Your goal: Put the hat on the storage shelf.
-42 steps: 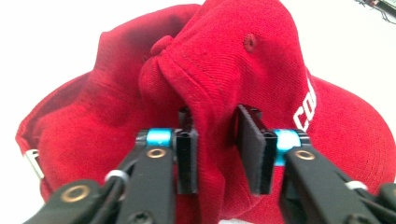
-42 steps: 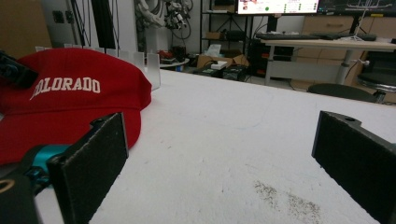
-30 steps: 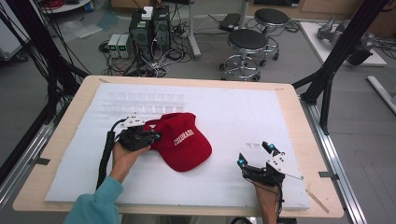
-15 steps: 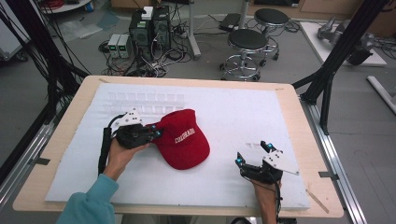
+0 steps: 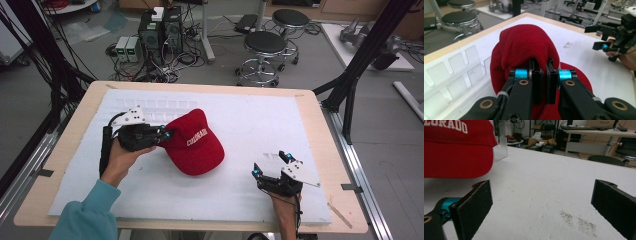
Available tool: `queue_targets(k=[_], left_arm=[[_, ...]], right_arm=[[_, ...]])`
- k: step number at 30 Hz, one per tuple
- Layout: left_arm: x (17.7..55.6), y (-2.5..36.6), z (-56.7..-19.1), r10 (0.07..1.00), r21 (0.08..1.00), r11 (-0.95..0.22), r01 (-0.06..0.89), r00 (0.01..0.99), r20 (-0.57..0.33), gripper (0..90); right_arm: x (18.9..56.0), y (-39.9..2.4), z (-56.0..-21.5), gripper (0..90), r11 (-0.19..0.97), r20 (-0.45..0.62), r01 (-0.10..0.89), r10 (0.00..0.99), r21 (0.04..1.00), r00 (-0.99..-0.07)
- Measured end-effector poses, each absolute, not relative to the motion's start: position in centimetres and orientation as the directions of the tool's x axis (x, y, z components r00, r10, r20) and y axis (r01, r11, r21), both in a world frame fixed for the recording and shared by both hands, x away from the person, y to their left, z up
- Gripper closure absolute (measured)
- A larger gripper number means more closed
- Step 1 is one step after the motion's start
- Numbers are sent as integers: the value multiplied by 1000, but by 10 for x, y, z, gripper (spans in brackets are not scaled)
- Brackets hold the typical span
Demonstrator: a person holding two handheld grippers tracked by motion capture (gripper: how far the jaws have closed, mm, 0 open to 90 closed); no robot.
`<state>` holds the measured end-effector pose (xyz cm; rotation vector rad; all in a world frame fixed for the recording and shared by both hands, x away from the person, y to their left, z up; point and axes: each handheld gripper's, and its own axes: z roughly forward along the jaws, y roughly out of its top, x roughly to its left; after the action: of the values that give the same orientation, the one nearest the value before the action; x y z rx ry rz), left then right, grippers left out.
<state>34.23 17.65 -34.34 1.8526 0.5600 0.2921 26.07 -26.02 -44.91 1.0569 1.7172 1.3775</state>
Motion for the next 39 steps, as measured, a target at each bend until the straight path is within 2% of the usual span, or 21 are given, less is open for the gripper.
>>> queue_targets(k=[14, 22, 27, 39], left_arm=[[342, 178, -330, 480, 943, -268, 198, 876, -48, 868], [339, 184, -321, 411, 951, -272, 147, 911, -23, 867], [338, 188, -316, 352, 953, -270, 137, 935, -35, 867], [338, 193, -308, 305, 955, -278, 104, 952, -15, 867]], right_arm=[[261, -259, -439, 24, 113, -33, 157, 897, 981, -441], [261, -255, -430, 25, 103, -25, 143, 886, 984, -463], [264, -249, -414, 24, 102, -24, 130, 867, 986, -497], [277, -225, -386, 24, 123, 1, 159, 788, 980, -616]])
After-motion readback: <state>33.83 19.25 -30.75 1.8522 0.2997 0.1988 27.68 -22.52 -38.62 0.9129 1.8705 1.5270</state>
